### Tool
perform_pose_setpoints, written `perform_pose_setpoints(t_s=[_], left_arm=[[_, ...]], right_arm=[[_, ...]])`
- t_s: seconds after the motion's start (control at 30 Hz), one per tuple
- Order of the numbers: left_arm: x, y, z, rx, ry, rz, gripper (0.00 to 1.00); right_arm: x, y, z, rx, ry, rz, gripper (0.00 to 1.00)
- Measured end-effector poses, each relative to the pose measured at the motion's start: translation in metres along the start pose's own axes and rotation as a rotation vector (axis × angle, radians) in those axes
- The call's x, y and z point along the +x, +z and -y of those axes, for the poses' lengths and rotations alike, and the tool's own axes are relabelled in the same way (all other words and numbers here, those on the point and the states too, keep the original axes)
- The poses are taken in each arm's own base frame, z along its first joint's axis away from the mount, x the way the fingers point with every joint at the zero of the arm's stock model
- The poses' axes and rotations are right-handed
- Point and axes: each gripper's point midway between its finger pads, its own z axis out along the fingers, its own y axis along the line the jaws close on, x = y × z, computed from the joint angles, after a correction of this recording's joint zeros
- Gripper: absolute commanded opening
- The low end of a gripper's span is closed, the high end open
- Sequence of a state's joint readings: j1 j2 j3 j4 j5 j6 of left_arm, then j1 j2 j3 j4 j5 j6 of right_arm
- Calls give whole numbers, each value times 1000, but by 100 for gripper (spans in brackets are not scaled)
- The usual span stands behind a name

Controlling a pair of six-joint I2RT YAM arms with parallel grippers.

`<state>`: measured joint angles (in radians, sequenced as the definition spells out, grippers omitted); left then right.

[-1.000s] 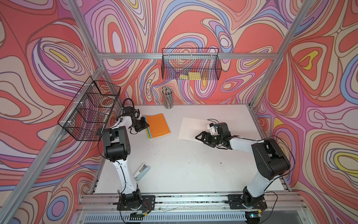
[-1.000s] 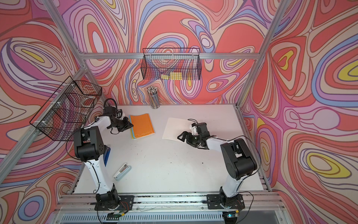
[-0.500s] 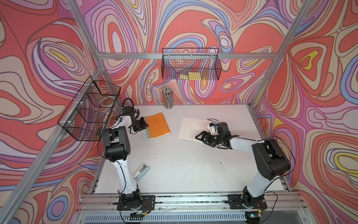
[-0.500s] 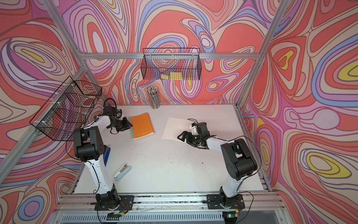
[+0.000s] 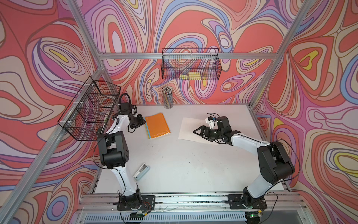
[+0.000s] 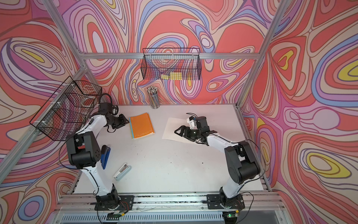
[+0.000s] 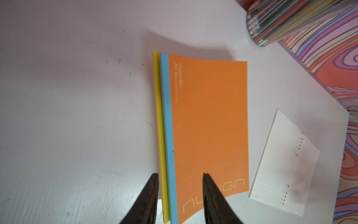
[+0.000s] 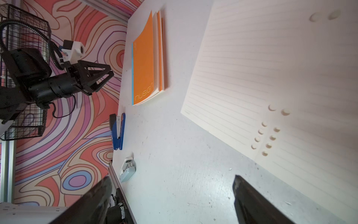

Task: Close the notebook
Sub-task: Place the notebook at the notebook, then close the notebook at the center of the board.

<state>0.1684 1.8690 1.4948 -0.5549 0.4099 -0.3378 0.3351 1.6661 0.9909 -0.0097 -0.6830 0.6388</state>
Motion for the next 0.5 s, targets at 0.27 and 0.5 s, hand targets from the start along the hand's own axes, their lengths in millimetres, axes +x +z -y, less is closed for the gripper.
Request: perform_pose_setpoints(t_s=[0.27,0.5], left_arm=[[68,-39,115,222,131,-2,43],[139,-13,129,290,10,-104,43]], right_arm=[[-10,-5,-19,-29,-45,-13,98],[-33,-23,-12,-19,-50,32,98]])
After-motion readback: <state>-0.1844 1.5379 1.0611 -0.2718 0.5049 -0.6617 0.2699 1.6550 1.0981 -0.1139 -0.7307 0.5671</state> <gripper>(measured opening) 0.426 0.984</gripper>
